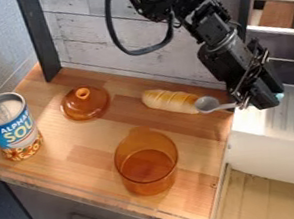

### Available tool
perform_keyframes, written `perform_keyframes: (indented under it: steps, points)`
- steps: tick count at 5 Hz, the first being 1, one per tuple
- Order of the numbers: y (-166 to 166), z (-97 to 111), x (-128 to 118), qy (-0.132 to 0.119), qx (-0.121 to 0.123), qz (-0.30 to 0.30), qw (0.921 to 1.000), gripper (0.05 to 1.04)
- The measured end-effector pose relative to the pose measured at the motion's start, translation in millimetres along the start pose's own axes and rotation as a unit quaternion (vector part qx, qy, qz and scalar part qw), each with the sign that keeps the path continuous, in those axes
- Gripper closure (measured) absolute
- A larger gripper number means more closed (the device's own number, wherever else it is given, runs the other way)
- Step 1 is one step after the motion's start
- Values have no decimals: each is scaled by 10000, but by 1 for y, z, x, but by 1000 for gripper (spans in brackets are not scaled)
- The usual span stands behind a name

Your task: Get the silver spoon and put in the upper side of the table

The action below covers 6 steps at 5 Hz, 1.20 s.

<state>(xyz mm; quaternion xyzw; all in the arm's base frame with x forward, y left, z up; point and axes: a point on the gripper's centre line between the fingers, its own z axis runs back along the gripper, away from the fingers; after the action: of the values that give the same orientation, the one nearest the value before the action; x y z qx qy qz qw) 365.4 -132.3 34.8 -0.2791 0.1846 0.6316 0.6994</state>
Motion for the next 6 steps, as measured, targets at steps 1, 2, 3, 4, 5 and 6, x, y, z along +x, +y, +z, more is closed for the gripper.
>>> perform_keyframes:
  steps: [1, 2, 3, 4, 5, 6]
  points:
    - [-4, -7, 4, 30, -40, -127, 9999, 779]
    - [-5, -9, 8, -37, -43, -169, 9998, 780]
    - [-6, -10, 15, -150, -63, -223, 9996, 781]
    - [-4, -8, 27, -271, -116, -160, 9994, 781]
    - [1, -6, 37, -432, -86, -174, 9989, 780]
    - [8, -3, 47, -522, -36, -115, 9986, 780]
